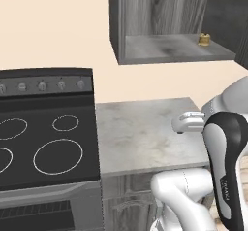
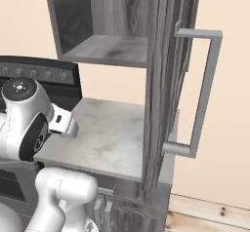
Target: Get the candle and the liquor from the cabinet and move them to the dining counter.
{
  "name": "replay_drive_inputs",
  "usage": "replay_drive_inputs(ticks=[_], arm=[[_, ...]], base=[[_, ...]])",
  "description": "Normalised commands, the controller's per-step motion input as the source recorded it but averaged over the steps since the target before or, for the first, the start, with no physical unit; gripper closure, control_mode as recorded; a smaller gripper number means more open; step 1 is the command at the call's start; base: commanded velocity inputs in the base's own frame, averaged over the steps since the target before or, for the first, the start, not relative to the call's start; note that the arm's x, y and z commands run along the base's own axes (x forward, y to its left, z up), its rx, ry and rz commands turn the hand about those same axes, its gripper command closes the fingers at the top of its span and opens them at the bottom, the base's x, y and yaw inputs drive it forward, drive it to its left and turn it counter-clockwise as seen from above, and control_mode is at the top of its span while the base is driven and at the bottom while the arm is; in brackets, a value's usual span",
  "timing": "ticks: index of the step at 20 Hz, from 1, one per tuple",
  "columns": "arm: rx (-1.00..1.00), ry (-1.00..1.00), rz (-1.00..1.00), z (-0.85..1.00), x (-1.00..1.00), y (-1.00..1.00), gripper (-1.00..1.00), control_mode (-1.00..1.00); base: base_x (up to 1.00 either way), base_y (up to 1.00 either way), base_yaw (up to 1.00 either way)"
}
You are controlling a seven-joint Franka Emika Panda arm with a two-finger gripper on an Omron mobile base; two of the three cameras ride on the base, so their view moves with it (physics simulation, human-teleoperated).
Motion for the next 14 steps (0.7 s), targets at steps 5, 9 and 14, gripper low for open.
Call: replay_drive_inputs(ticks=[5, 9, 14], arm=[[0.00, 0.00, 0.00, 0.00, 0.00, 0.00, -1.00, 1.00], [0.00, 0.00, 0.00, 0.00, 0.00, 0.00, -1.00, 1.00], [0.00, 0.00, 0.00, 0.00, 0.00, 0.00, -1.00, 1.00]], base=[[0.43, -0.09, -0.17], [0.43, 0.00, -0.16], [0.35, 0.02, -0.08]])
